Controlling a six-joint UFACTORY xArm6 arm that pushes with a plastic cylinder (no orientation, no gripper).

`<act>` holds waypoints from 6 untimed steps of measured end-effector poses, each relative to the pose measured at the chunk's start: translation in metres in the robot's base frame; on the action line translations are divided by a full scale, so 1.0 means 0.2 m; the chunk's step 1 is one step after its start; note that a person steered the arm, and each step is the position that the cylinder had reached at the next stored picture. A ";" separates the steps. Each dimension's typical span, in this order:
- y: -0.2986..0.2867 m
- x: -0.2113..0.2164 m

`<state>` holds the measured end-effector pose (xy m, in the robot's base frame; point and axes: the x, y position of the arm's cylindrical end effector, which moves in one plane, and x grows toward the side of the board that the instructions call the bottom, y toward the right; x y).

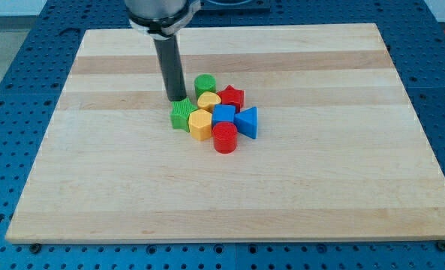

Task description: Drag the green circle towards right side of red star

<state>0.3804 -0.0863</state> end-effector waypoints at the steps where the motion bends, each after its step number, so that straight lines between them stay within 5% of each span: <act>1: 0.10 -0.05; 6: 0.44 -0.31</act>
<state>0.3184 0.0024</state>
